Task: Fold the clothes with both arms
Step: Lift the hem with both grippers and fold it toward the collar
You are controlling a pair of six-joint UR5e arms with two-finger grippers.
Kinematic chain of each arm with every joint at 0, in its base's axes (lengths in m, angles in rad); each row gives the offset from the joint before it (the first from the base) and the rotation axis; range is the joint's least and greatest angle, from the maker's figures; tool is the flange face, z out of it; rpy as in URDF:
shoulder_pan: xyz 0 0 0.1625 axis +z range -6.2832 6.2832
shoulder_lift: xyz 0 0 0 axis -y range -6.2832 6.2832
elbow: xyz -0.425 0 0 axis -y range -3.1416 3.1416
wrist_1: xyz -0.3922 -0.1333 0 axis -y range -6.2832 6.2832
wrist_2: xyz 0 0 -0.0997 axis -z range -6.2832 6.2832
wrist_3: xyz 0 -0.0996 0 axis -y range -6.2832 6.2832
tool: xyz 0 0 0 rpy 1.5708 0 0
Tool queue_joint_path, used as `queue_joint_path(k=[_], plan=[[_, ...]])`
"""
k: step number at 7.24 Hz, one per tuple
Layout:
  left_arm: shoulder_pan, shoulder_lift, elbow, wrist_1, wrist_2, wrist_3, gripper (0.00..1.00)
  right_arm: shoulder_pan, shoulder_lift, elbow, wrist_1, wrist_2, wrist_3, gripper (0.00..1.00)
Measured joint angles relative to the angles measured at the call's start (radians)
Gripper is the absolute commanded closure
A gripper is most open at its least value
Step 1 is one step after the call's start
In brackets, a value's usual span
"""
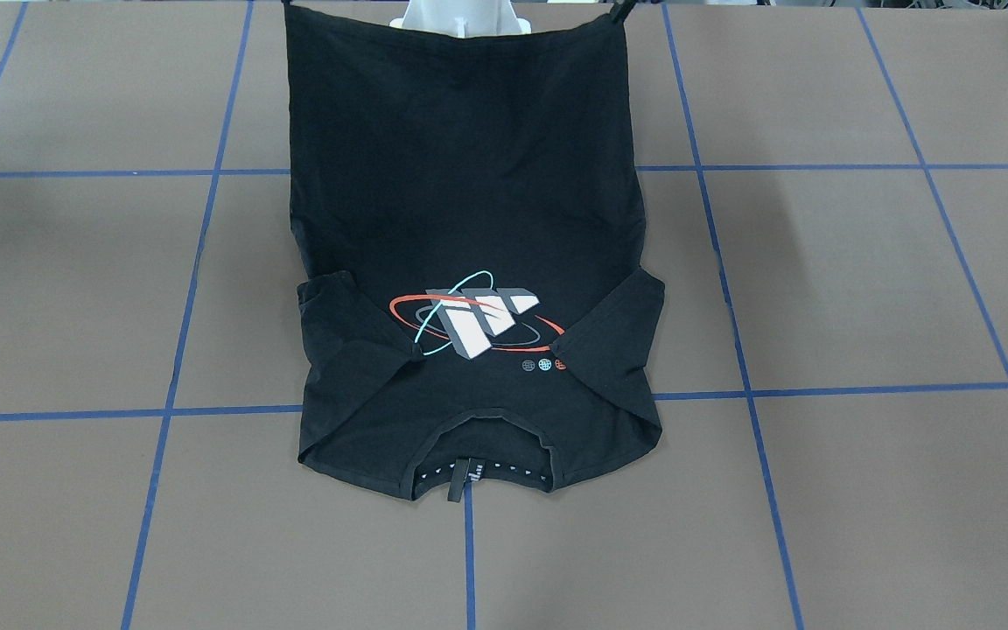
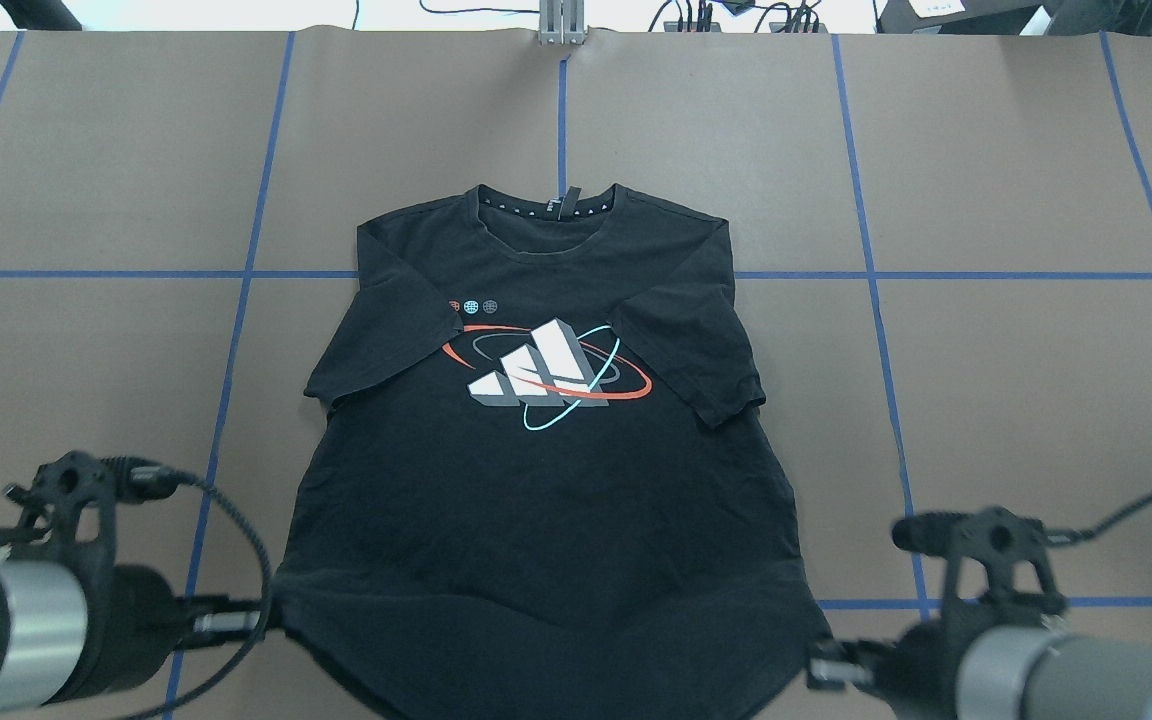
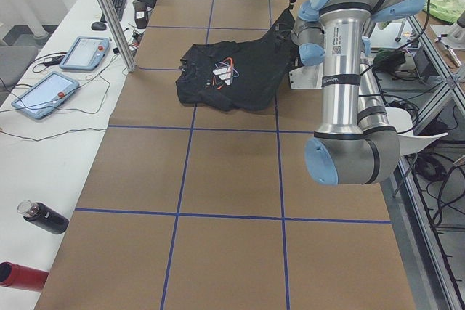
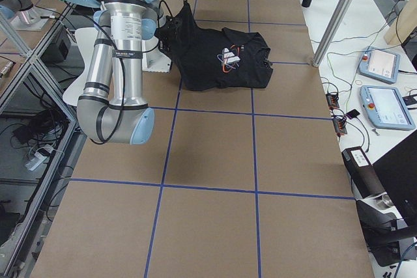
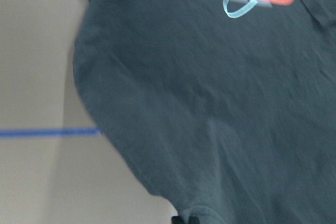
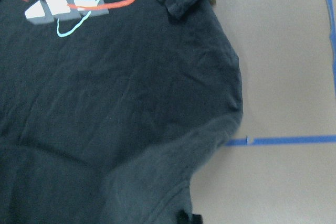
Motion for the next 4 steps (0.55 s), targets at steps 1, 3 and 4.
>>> queue_joint_path(k=[1, 3, 4], plan=[[-0.085, -0.06, 0.083, 0.001, 0.022, 0.056, 1.0, 0.08, 0.088, -0.086, -0.002, 0.002, -0.028, 1.0], [-0.238, -0.155, 0.189, 0.001, 0.038, 0.116, 1.0, 0.221, 0.146, -0.142, -0.005, 0.007, -0.058, 1.0], [-0.297, -0.184, 0.209, 0.001, 0.04, 0.13, 1.0, 0.285, 0.153, -0.157, -0.004, 0.015, -0.073, 1.0]])
